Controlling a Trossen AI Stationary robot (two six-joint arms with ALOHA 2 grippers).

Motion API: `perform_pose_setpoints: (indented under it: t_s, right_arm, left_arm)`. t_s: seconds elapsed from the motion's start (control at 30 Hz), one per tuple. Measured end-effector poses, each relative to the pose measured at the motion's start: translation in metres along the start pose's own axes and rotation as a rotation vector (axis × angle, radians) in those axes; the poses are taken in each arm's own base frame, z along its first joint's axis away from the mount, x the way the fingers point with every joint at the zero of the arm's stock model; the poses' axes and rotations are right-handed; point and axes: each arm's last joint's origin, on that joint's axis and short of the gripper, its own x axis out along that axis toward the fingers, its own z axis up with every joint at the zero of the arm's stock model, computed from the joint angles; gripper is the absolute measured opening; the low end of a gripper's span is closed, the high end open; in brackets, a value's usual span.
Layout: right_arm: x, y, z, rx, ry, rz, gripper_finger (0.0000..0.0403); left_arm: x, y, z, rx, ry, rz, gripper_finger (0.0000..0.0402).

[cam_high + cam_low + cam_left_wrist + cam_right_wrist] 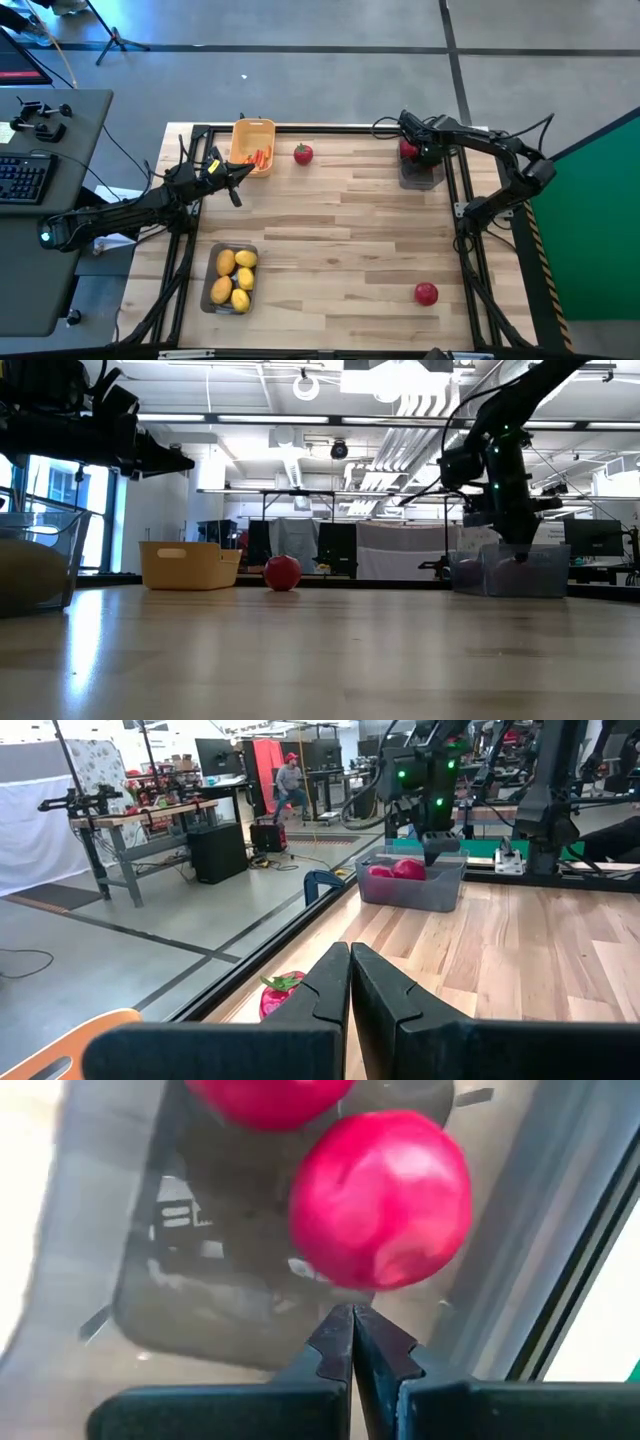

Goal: Sort produce into baskets
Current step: Put the tomato into the top gray bin

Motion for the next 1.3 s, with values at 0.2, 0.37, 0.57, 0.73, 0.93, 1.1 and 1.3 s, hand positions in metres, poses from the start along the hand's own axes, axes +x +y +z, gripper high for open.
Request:
perform_pose_setpoints:
  t_s: [0.2,0.37,0.57,0.73,0.93,1.1,1.3]
  right_arm:
    - [0.01,-0.007,0.005,0.039,-0.062,-0.038,0.0]
    - [0.004,-0.007,0.01,0.039,-0.113,-0.091,0.0]
    - [-0.016,0.005,0.011,-0.012,-0.173,-0.081,0.0]
    - [-0.042,0.023,-0.01,-0.063,-0.266,-0.013,0.0]
    - [-0.077,0.056,-0.062,-0.196,-0.321,0.175,0.0]
    - [-0.093,0.084,-0.116,-0.317,-0.299,0.296,0.0]
    - [-0.101,0.106,-0.185,-0.53,-0.222,0.393,0.0004]
  left_arm:
    - [0.0,0.0,0.0,0.0,0.0,0.0,0.0]
    - [0.0,0.0,0.0,0.0,0.001,0.0,0.0]
    - [0.0,0.0,0.0,0.0,0.002,-0.001,0.0]
    - [0.0,0.0,-0.001,0.0,0.005,-0.001,0.0]
    - [0.0,0.0,-0.001,0.001,0.01,-0.001,0.0]
    - [0.0,-0.001,-0.002,-0.017,0.019,-0.02,0.0]
    - [0.0,-0.003,-0.003,-0.044,0.025,-0.102,0.0]
